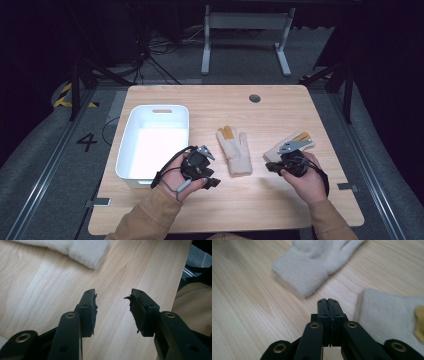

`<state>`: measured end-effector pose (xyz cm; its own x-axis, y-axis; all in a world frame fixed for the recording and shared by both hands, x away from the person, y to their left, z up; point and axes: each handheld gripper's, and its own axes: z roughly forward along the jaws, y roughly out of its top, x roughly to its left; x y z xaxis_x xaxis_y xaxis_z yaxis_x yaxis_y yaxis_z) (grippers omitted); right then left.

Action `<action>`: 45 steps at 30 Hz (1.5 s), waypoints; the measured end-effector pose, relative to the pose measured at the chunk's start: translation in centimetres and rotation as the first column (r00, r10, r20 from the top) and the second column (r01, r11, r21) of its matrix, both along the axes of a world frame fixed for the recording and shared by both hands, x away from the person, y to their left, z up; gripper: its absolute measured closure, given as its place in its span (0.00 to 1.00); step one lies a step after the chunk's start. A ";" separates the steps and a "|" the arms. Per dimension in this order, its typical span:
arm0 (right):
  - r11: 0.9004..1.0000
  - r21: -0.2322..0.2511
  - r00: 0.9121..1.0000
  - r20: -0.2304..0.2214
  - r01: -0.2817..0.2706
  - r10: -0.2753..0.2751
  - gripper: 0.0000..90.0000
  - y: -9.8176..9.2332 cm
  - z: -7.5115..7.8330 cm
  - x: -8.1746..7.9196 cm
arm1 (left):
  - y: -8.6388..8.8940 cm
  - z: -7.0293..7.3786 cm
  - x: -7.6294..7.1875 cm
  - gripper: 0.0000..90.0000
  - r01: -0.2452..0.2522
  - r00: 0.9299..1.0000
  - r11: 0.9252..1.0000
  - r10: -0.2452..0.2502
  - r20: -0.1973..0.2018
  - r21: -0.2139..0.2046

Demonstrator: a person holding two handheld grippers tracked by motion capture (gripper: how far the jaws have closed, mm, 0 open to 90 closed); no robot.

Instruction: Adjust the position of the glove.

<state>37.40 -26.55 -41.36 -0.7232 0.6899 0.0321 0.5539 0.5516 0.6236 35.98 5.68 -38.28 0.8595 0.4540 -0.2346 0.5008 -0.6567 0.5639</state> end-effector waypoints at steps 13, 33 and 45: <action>0.994 -0.041 0.995 -0.009 -0.097 0.097 1.00 3.9 0.3 1.8 | 0.8 1.0 0.4 0.64 0.016 1.000 1.000 -0.016 -0.007 -0.026; 0.991 -0.051 0.992 -0.032 -0.123 0.121 1.00 6.3 -2.0 4.3 | 0.8 0.8 0.7 0.62 0.017 1.000 0.999 -0.018 -0.017 -0.035; 0.982 -0.064 0.982 -0.079 -0.178 0.173 1.00 7.3 -2.1 2.6 | 0.7 0.7 0.8 0.61 0.017 1.000 0.999 -0.018 -0.018 -0.029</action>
